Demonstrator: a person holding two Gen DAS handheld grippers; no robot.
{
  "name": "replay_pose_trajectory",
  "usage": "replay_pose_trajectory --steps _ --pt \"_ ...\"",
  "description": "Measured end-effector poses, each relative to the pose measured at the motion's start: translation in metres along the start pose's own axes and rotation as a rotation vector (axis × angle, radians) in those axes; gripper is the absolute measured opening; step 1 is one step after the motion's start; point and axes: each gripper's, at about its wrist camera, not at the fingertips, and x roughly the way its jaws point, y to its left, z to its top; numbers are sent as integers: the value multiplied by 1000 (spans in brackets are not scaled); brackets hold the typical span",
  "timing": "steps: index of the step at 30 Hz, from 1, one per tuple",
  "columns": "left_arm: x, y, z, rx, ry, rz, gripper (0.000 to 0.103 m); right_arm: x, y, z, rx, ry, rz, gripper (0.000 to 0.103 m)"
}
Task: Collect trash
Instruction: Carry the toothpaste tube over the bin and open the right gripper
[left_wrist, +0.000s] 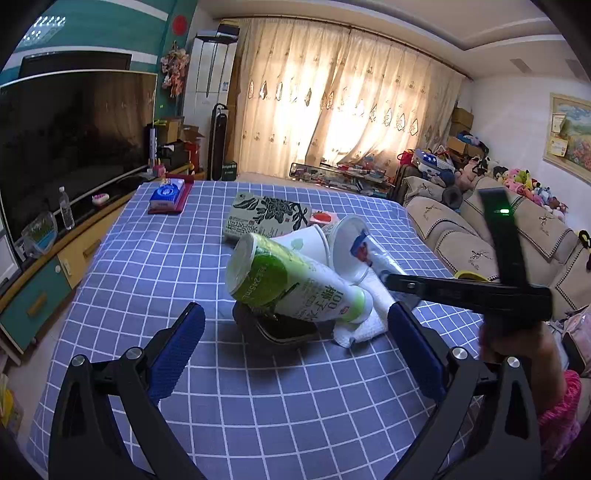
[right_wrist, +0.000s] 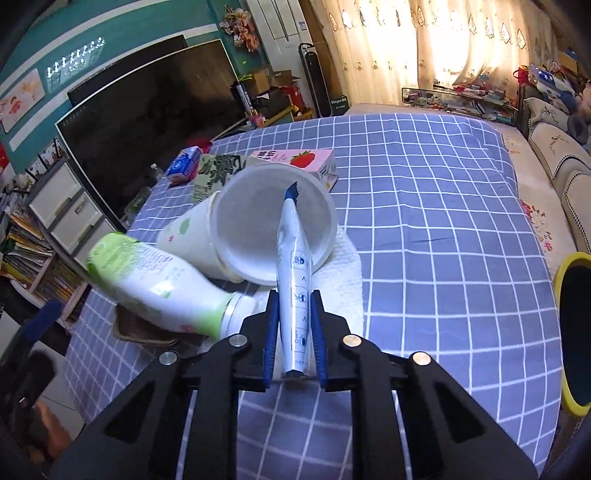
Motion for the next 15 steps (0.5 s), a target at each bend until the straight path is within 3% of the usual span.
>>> replay_pose_trajectory --steps 4,7,15 --pt "4 1 0 -3 2 1 98 -22 -17 -6 42 -36 -5 16" --pt "8 2 0 3 2 -2 98 -42 -44 -8 94 -80 -68 16" --pt "18 -3 -1 12 9 -8 98 -84 -179 -28 350 -144 -396 19"
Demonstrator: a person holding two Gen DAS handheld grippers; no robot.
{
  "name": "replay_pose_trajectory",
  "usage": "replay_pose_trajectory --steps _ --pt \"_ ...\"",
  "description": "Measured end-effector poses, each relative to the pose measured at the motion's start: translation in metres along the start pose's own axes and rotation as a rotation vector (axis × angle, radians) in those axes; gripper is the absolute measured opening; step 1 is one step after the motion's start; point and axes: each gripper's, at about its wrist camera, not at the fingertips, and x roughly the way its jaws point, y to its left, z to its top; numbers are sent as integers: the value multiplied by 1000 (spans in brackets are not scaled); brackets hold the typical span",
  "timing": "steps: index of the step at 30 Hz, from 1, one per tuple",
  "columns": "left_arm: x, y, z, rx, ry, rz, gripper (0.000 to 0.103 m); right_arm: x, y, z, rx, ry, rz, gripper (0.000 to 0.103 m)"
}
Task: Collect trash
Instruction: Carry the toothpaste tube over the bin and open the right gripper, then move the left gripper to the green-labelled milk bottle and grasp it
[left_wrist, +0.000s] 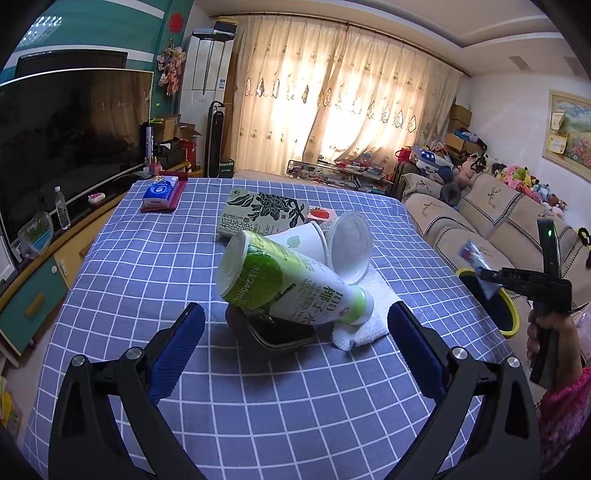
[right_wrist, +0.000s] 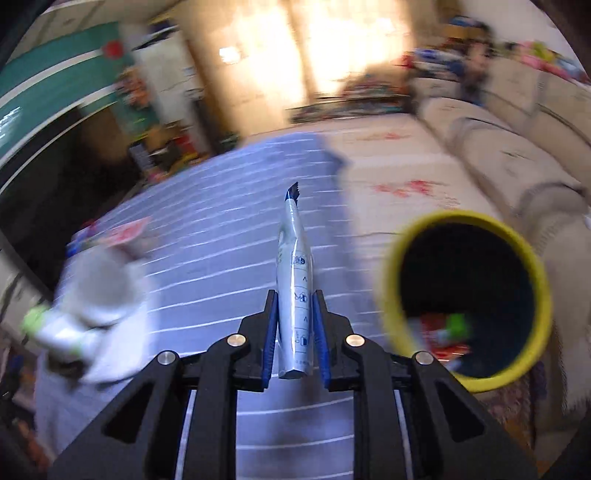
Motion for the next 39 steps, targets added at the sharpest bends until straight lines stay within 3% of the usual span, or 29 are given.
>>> replay_pose_trajectory --steps 5,7,10,22,28,39 --pt "11 -3 5 6 11 0 98 26 -53 5 65 14 -164 27" --pt "15 -3 7 7 14 6 98 36 -66 7 77 27 -207 45" --pt "22 -1 12 3 20 5 98 41 -74 8 83 5 -266 58" --pt "50 4 28 74 24 15 98 50 -70 6 76 4 -226 62" --pt "64 3 28 89 62 -28 98 47 -70 7 74 -6 -226 64" --pt "34 -32 14 139 100 -124 98 38 -69 9 76 -30 -201 66"
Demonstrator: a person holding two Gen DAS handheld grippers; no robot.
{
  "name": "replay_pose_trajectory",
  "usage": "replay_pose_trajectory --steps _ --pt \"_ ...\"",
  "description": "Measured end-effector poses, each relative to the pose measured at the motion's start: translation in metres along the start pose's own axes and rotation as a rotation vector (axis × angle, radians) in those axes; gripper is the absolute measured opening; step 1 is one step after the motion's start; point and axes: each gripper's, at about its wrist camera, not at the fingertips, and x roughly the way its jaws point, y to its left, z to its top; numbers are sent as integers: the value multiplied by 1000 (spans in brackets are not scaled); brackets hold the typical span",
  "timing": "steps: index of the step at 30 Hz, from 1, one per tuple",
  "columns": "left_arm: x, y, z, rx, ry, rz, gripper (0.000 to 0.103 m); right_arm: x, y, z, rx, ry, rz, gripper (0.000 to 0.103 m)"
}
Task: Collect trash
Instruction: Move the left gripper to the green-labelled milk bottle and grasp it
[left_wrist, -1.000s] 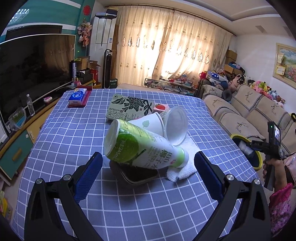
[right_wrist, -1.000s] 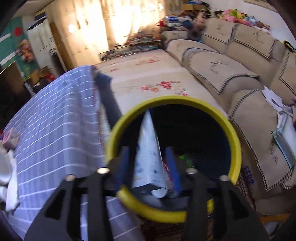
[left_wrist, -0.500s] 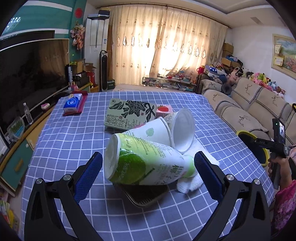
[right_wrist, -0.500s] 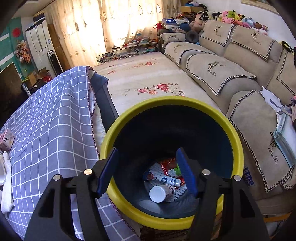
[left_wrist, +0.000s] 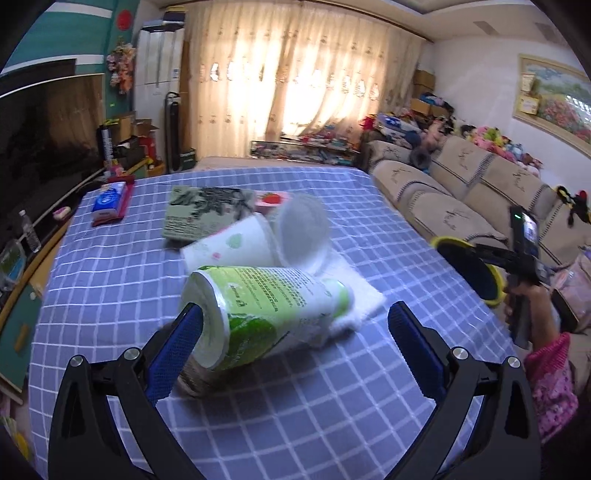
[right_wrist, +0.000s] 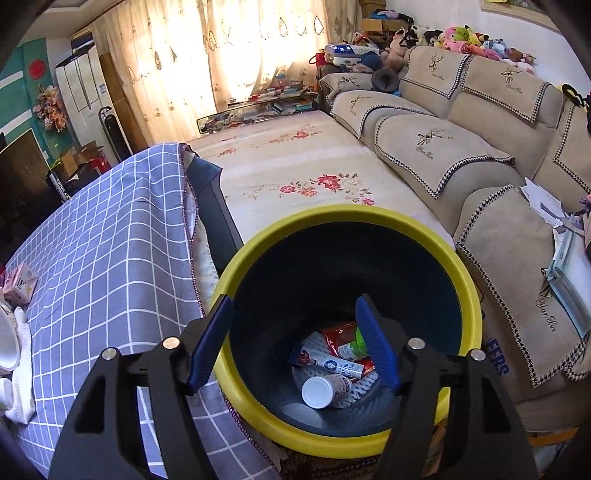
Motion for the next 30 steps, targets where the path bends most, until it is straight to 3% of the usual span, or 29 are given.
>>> replay_pose_trajectory --steps 6,11,18,25,30 --pt "-3 -19 -11 12 49 -46 98 -5 -3 -1 3 -5 15 66" --pt "-1 -32 -26 21 129 -153 98 -7 -7 0 8 -8 19 66" --pt "-1 -21 -29 22 142 -113 95 -7 -9 -1 12 -8 35 66" --pt "-4 -16 -30 116 209 -106 95 -7 -12 0 18 -13 38 67" --pt "-8 -4 -24 138 189 -51 95 -7 -12 1 19 -13 38 67"
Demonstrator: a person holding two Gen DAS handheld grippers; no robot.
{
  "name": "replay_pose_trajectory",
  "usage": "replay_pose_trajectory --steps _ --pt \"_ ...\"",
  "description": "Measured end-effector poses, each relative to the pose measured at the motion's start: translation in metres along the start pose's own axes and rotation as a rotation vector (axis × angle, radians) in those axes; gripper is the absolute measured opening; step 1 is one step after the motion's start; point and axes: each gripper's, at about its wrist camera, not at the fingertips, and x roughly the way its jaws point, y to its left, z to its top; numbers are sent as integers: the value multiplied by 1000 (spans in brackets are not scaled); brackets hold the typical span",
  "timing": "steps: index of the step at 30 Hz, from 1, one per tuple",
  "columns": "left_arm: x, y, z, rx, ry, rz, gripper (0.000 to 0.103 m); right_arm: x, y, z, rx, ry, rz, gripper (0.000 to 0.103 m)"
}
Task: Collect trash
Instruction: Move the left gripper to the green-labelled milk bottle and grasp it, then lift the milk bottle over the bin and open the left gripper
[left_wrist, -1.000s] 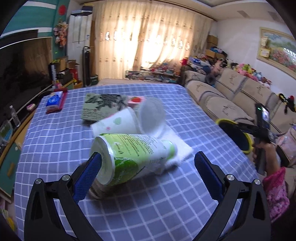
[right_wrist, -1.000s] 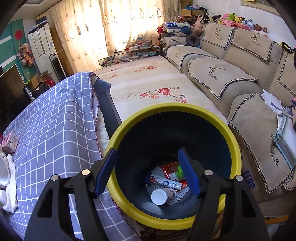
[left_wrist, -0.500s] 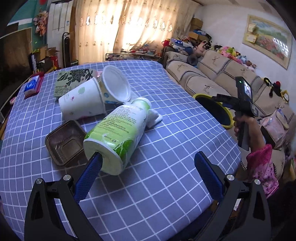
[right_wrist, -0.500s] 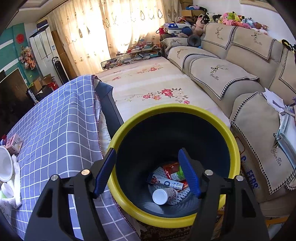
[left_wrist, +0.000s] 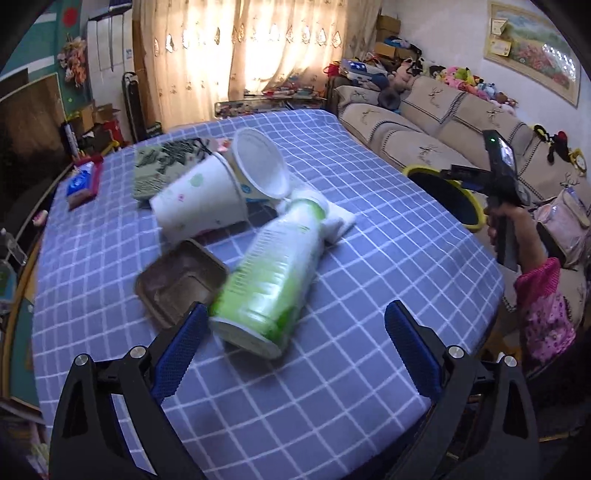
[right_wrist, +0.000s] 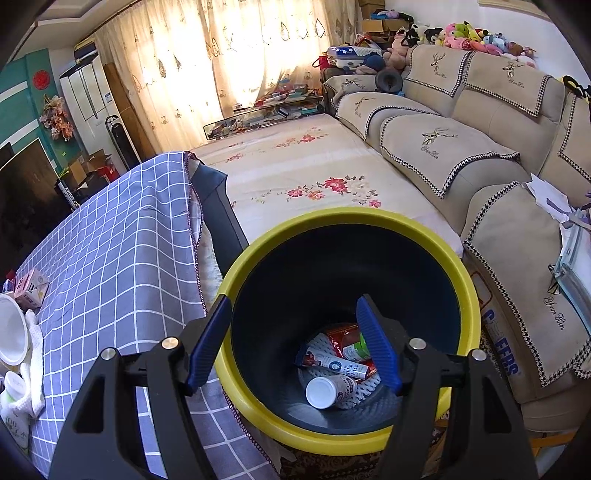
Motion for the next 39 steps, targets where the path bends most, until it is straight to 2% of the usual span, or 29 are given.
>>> replay_pose_trajectory --steps 4,9,15,20,28,34,39 --pt "7 2 8 27 -16 -13 95 0 3 1 -3 0 4 67" --pt "25 -10 26 122 -36 -63 93 -2 7 1 -13 1 13 67" --pt "53 -9 42 146 9 -60 91 -1 5 1 -10 4 12 68" --pt "71 -9 43 167 81 -36 73 3 0 -1 -2 12 13 68" --pt "84 -11 35 189 162 -33 53 10 -1 -4 -4 34 20 68" --pt "82 -11 30 169 175 -17 52 10 -2 -7 -4 39 21 68" --pt "63 -7 32 131 133 7 52 8 -3 -6 7 29 22 68"
